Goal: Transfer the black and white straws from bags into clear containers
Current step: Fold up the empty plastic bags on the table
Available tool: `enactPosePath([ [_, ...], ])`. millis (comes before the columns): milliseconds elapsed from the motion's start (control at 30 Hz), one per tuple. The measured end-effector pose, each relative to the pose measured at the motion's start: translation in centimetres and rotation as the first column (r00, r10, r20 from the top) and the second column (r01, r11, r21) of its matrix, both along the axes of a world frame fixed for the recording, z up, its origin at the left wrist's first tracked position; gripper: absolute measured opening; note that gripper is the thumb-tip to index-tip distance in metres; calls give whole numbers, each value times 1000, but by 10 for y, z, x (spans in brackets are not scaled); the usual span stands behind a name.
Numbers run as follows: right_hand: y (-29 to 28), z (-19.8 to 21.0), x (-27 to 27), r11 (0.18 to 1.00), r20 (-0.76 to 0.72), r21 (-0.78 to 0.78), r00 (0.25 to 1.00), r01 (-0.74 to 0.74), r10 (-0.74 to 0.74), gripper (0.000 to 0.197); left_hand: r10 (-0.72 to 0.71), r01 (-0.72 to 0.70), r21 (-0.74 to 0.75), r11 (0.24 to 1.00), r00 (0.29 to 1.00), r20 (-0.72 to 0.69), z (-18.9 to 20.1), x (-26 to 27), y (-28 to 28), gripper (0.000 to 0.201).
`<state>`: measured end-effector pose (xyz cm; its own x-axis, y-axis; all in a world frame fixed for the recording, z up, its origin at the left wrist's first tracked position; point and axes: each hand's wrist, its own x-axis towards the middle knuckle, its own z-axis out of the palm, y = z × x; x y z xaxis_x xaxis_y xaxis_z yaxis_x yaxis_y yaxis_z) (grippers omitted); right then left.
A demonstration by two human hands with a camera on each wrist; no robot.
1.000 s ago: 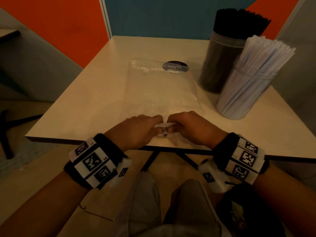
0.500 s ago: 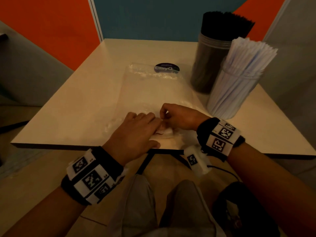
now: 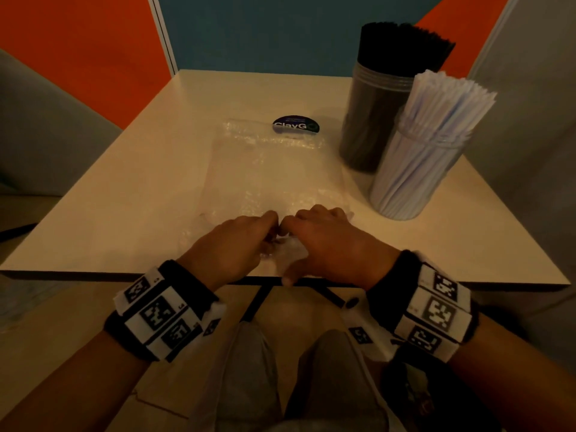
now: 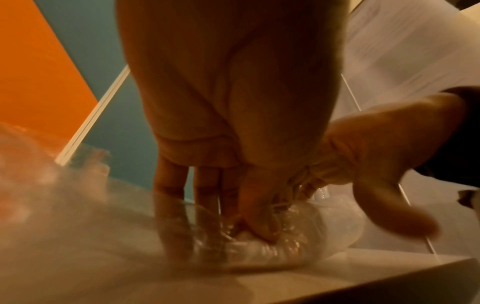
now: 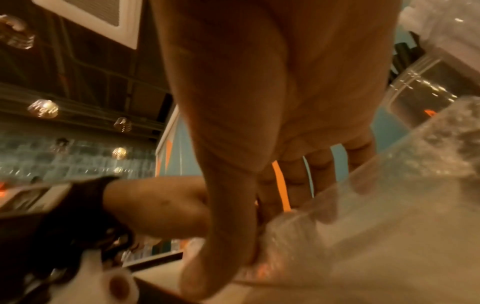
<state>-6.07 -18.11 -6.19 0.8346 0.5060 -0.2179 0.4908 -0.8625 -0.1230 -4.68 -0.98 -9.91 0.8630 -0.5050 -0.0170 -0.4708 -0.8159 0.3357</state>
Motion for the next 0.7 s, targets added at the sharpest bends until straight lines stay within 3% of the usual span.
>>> enactPosePath([
  [67,1,-9,-2,1000,79,-5,997,-17,17,59,7,-8,-23,1000,999,-34,3,0,-1,22],
  [133,0,-17,1,994,107,105,994,6,-17,39,4,-7,-39,999,998,-68,5,-2,-1,21],
  [233,-4,-19,8,972,24,227,997,65,-73,27,-7,-2,-119,993,997,-73,6,-8,3,22],
  [300,-7,-19,15,958,-31,269,995,103,-98,29,-42,28,-145,989,995,-89,6,-11,8,42],
  [367,-9,-20,23,938,-106,311,986,152,-125,29,-74,72,-63,995,997,-30,1,-10,13,53],
  [500,-11,-21,27,877,-285,411,949,251,-137,25,-29,32,-21,999,992,125,-6,-2,12,20],
  [567,-9,-23,20,932,-110,332,987,148,-117,25,-29,28,10,1000,990,135,-7,3,11,15],
  [633,-7,-21,10,988,85,144,994,62,-75,34,-17,10,49,999,992,126,-6,9,11,17],
  [700,-6,-20,6,998,98,51,994,40,-45,46,11,-16,64,998,997,72,-2,14,11,21],
])
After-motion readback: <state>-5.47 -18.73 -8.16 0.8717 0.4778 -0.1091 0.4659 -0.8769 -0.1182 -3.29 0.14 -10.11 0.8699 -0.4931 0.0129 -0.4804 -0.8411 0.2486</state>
